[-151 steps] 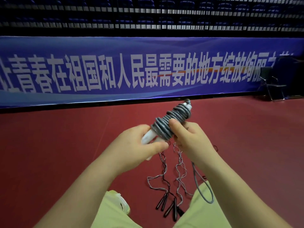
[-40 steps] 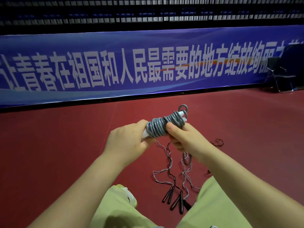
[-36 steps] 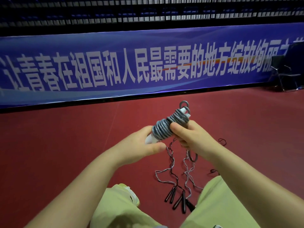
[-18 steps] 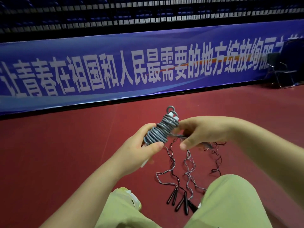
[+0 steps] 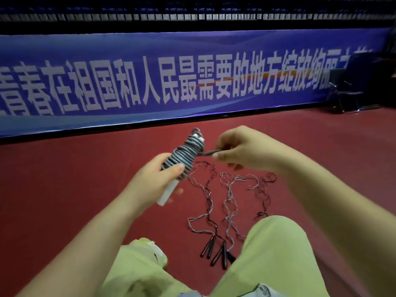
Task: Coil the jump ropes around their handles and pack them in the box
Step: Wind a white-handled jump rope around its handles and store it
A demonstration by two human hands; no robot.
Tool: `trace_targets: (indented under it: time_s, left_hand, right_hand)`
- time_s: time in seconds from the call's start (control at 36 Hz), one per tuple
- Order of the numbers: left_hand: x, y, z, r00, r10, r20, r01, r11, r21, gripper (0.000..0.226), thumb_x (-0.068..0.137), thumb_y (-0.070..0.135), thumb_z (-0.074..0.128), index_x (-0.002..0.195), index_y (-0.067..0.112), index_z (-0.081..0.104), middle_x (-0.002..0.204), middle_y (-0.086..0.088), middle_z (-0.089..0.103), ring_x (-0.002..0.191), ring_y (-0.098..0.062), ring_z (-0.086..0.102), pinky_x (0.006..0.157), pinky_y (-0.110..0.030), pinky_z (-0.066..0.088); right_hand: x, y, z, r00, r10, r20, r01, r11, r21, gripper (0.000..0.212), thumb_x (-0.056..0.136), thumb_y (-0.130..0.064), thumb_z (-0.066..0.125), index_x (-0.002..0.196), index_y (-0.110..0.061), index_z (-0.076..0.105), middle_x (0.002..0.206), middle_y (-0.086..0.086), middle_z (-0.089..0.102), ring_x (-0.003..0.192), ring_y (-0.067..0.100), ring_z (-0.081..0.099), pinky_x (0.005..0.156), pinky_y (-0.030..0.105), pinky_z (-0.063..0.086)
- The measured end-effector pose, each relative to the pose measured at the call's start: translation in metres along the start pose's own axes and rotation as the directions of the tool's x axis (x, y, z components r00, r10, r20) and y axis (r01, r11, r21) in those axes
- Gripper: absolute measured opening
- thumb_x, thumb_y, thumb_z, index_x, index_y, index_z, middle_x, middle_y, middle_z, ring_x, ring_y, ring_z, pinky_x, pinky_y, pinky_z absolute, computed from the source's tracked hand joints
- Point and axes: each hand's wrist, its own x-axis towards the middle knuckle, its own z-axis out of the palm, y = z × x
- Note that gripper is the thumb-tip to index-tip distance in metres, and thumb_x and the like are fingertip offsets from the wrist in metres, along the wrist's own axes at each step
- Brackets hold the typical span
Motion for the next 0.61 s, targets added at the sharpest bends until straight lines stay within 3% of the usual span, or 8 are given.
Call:
trace_targets:
  time_s: [0.11,0.17,0.25,0.33,0.42,0.47,0.53,0.61]
  left_hand:
    - [0.009,-0.001,0.001,0.998,0.022,-0.063,-0.014,0.992,0.129,0.011,0.089,0.027,0.065,0.097,0.023,0.059,0.079,-0.003,0.068,0.066,-0.014,0.063,0.057,-0.03,0.049]
    - [0.01,0.0,0.001,0.998,0.017,-0.067,-0.006,0.987,0.16,0.011,0.089,0.024,0.065,0.097,0.022,0.057,0.08,-0.002,0.069,0.066,-0.012,0.063,0.056,-0.027,0.049]
    - [0.011,0.003,-0.002,0.997,0.011,-0.075,0.009,0.965,0.263,0.02,0.083,0.029,0.07,0.095,0.025,0.055,0.083,0.0,0.069,0.067,-0.012,0.062,0.06,-0.029,0.047]
    - [0.012,0.004,-0.002,0.997,-0.014,-0.08,0.04,0.941,0.336,0.033,0.079,0.033,0.071,0.105,0.025,0.052,0.089,-0.002,0.068,0.073,-0.021,0.067,0.066,-0.039,0.053]
    - [0.01,0.005,0.001,0.999,-0.037,-0.038,0.049,0.917,0.396,0.042,0.082,0.034,0.067,0.118,0.029,0.047,0.086,0.002,0.064,0.063,-0.016,0.06,0.052,-0.029,0.046]
    - [0.007,0.005,0.004,0.999,-0.035,-0.008,0.035,0.908,0.417,0.05,0.083,0.04,0.065,0.127,0.035,0.041,0.086,0.004,0.062,0.066,-0.016,0.062,0.052,-0.026,0.044]
    - [0.003,0.003,0.007,1.0,-0.02,-0.002,0.019,0.901,0.433,0.053,0.085,0.05,0.058,0.132,0.041,0.036,0.093,0.009,0.061,0.076,-0.016,0.066,0.058,-0.029,0.048]
    - [0.0,0.001,0.012,1.0,-0.003,0.025,-0.008,0.901,0.433,0.045,0.092,0.053,0.044,0.136,0.043,0.039,0.117,0.008,0.06,0.098,-0.014,0.063,0.081,-0.03,0.048]
  right_hand:
    - [0.001,-0.008,0.01,0.996,-0.081,-0.048,0.07,0.979,-0.19,0.009,0.091,-0.027,0.062,0.09,-0.02,0.067,0.076,0.0,0.064,0.057,0.011,0.051,0.052,0.027,0.042]
    - [0.003,-0.008,0.011,0.99,-0.105,-0.097,0.086,0.979,-0.185,0.009,0.091,-0.025,0.062,0.091,-0.019,0.069,0.069,-0.003,0.062,0.052,0.01,0.047,0.049,0.025,0.037]
    - [0.005,-0.008,0.011,0.985,-0.104,-0.141,0.089,0.99,-0.108,0.007,0.088,-0.019,0.064,0.09,-0.021,0.071,0.065,-0.007,0.06,0.052,0.008,0.049,0.05,0.025,0.04]
    - [0.005,-0.009,0.009,0.986,-0.118,-0.122,0.105,0.989,-0.103,0.009,0.087,-0.014,0.065,0.088,-0.022,0.067,0.07,-0.007,0.06,0.057,0.008,0.053,0.056,0.029,0.046]
    - [0.004,-0.01,0.005,0.992,-0.108,-0.058,0.098,0.985,-0.145,0.008,0.086,-0.015,0.066,0.086,-0.02,0.061,0.073,-0.004,0.062,0.061,0.012,0.058,0.058,0.033,0.051]
    - [0.004,-0.008,0.002,0.995,-0.088,-0.045,0.08,0.985,-0.15,0.012,0.086,-0.015,0.067,0.083,-0.018,0.056,0.072,0.0,0.064,0.061,0.017,0.063,0.059,0.038,0.054]
    - [0.006,-0.006,-0.003,0.996,-0.068,-0.052,0.06,0.987,-0.151,0.013,0.086,-0.017,0.068,0.082,-0.017,0.055,0.072,0.001,0.065,0.063,0.022,0.066,0.059,0.04,0.056]
    - [0.006,-0.006,-0.012,0.998,-0.048,-0.035,0.039,0.974,-0.223,0.016,0.086,-0.024,0.07,0.078,-0.019,0.057,0.065,-0.001,0.064,0.058,0.016,0.065,0.056,0.033,0.054]
